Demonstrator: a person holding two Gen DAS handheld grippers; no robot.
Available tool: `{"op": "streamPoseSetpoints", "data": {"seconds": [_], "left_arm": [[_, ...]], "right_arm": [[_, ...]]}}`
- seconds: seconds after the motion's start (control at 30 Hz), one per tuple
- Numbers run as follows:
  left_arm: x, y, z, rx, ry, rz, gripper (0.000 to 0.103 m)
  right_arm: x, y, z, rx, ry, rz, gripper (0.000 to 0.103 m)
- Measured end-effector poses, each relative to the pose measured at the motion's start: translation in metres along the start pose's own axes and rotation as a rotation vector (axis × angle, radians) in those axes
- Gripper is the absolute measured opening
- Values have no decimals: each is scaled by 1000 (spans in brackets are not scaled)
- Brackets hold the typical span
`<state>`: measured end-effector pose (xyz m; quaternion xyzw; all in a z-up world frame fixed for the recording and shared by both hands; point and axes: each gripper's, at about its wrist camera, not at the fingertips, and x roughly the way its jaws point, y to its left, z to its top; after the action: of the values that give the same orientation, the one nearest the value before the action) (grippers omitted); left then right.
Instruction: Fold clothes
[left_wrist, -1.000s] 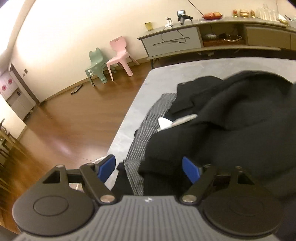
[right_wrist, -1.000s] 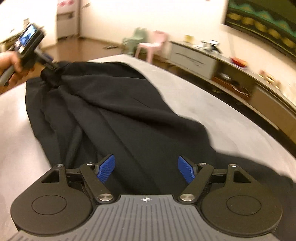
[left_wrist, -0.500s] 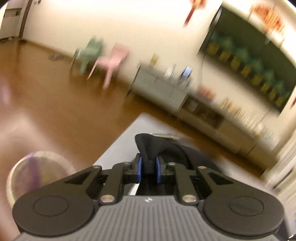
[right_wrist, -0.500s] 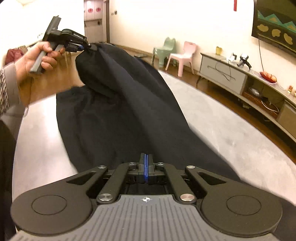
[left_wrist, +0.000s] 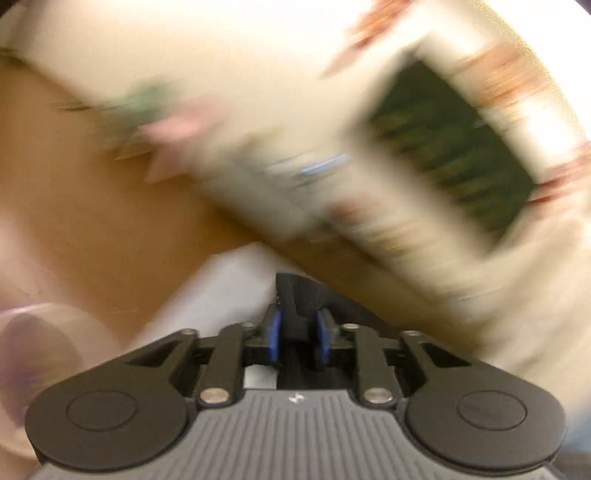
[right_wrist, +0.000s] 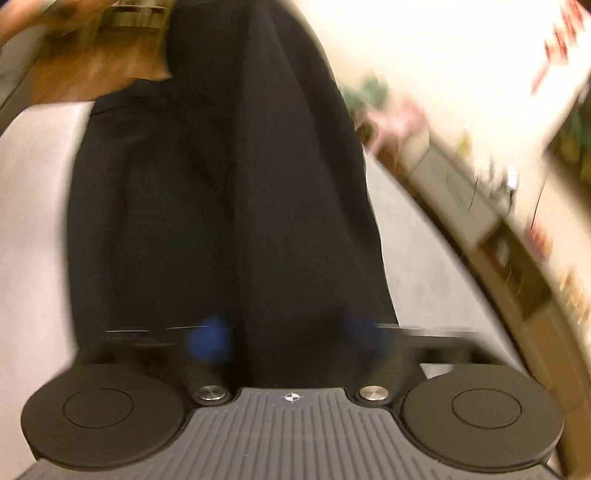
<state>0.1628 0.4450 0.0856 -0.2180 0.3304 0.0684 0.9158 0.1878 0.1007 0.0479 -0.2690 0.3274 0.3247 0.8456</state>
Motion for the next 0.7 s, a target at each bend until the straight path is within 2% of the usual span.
{"op": "streamPoseSetpoints", "data": {"seconds": [0.03,0.07,0.1,0.17,0.2,0.23,0.3,0.33,0.4,0.47,0.53,0.63,0.7], "left_arm": [[18,1,-5,14,45,35,24],[28,2,-9,31,72,39,27],[29,1,-12,67,68,58,30],[27,-2,-19,147,48,103,63],[22,-1,-24,168,38,117,69],[19,3,-27,174,43,120,70],[22,12,-32,180,76,104,70],[26,17,-32,190,96,94,71],[25,15,-42,232,134,73,75],[26,6,-54,288,165,49,81],[32,-6,-64,340,192,33,82],[49,-26,-76,406,216,39,80],[54,-36,-81,433,214,46,55]], "right_arm": [[6,-23,7,116,10,-3,1],[13,-47,15,231,20,-7,1],[18,-65,20,315,28,-23,1],[23,-85,23,372,41,-90,1],[26,-87,23,363,50,-121,3],[29,-88,22,354,56,-147,5],[30,-84,18,346,51,-174,31],[25,-81,15,352,27,-165,37],[8,-70,8,352,-37,-130,57],[-13,-56,-1,345,-106,-87,68],[-31,-39,-14,288,-121,-65,76],[-37,-24,-38,163,-58,-96,82],[-34,-24,-55,118,-1,-110,82]]}}
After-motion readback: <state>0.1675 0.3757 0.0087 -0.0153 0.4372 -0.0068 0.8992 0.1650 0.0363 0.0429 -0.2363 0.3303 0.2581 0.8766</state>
